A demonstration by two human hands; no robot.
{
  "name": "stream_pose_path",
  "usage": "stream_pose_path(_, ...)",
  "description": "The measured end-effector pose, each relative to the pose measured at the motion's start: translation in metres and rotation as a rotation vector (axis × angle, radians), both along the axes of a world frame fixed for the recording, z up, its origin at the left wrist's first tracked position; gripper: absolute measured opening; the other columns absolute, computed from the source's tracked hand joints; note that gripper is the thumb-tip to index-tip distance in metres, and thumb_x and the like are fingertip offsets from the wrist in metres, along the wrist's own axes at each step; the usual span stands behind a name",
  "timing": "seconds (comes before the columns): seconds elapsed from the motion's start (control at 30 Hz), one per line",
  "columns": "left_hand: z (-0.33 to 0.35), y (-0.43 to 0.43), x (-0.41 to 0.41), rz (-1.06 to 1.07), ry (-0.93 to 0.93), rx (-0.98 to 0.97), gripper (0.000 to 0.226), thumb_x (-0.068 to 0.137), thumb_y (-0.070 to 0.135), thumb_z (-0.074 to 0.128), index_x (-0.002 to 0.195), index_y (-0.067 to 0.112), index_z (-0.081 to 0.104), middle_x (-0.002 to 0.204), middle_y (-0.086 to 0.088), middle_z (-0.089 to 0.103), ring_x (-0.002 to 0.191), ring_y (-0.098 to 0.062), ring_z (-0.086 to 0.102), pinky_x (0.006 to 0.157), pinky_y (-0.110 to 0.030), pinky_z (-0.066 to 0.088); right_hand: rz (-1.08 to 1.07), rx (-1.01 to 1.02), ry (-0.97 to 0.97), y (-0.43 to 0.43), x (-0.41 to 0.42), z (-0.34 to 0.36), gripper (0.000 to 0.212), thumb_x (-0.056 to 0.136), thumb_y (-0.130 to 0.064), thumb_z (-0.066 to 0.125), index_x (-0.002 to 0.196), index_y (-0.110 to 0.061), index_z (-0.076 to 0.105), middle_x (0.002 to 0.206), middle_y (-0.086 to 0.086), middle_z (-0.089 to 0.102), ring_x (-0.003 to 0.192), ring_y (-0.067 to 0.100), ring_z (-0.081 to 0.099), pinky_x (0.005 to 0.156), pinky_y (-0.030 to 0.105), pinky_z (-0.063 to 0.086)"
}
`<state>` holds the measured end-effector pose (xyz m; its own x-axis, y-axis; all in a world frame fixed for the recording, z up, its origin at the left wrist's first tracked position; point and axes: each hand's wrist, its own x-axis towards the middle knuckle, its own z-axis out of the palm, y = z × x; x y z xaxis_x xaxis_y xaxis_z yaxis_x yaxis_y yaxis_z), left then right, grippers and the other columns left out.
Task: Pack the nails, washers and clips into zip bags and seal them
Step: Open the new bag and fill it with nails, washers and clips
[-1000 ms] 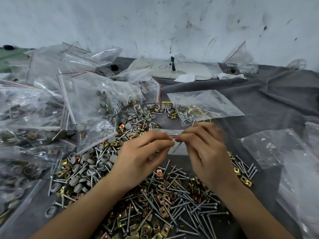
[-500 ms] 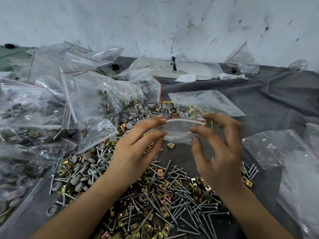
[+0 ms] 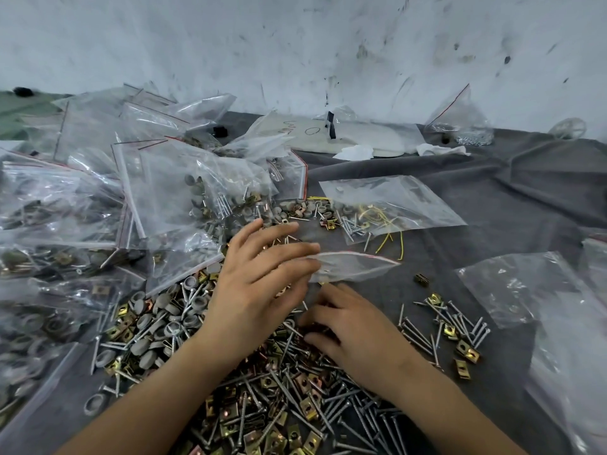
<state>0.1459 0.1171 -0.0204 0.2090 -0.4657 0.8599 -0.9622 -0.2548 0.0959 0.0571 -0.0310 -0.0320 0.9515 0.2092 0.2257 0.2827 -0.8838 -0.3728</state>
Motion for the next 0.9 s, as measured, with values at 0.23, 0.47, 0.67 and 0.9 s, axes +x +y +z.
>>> stream_pose_path(0.23, -0.002, -0.002, -0.002, -0.117, 0.016, -0.006, 0.009, 0.09, 0.009, 0.065, 0.094, 0.004, 0.07, 0.127, -0.003, 0.055, 0.109, -0.021, 0.058, 0.088, -0.045, 0.047, 0.013, 0.098, 0.042, 0.0, 0.003, -0.002, 0.021, 0.088, -0.026, 0.062, 0.108, -0.019, 0.065, 0.121, -0.004, 0.051, 0.12, 0.007, 0.033, 0.099, 0.01, 0.02)
stream_pose_path(0.47, -0.003, -0.002, 0.0, -0.086, 0.039, -0.003, 0.008, 0.09, 0.011, 0.064, 0.097, 0.009, 0.064, 0.123, -0.001, 0.057, 0.108, -0.017, 0.058, 0.089, -0.042, 0.047, 0.018, 0.254, 0.103, -0.001, -0.002, 0.006, 0.012, 0.084, -0.018, 0.066, 0.095, -0.017, 0.062, 0.112, -0.006, 0.057, 0.113, 0.006, 0.042, 0.099, 0.026, 0.036)
stream_pose_path(0.67, -0.002, -0.001, -0.002, -0.048, 0.062, -0.04, 0.011, 0.088, 0.008, 0.065, 0.089, -0.001, 0.071, 0.115, 0.0, 0.058, 0.103, -0.018, 0.061, 0.084, -0.042, 0.049, -0.014, 0.457, -0.143, -0.001, -0.009, 0.027, 0.011, 0.076, -0.01, 0.068, 0.084, -0.016, 0.062, 0.08, -0.008, 0.063, 0.075, 0.003, 0.056, 0.069, 0.014, 0.043)
stream_pose_path(0.9, -0.001, -0.001, -0.001, -0.026, 0.068, -0.061, 0.011, 0.089, 0.009, 0.064, 0.088, 0.0, 0.07, 0.11, -0.002, 0.061, 0.101, -0.016, 0.061, 0.086, -0.038, 0.048, -0.049, 0.567, -0.237, -0.003, -0.011, 0.029, 0.015, 0.079, -0.005, 0.067, 0.086, -0.016, 0.06, 0.08, -0.002, 0.066, 0.073, 0.008, 0.06, 0.069, 0.024, 0.049)
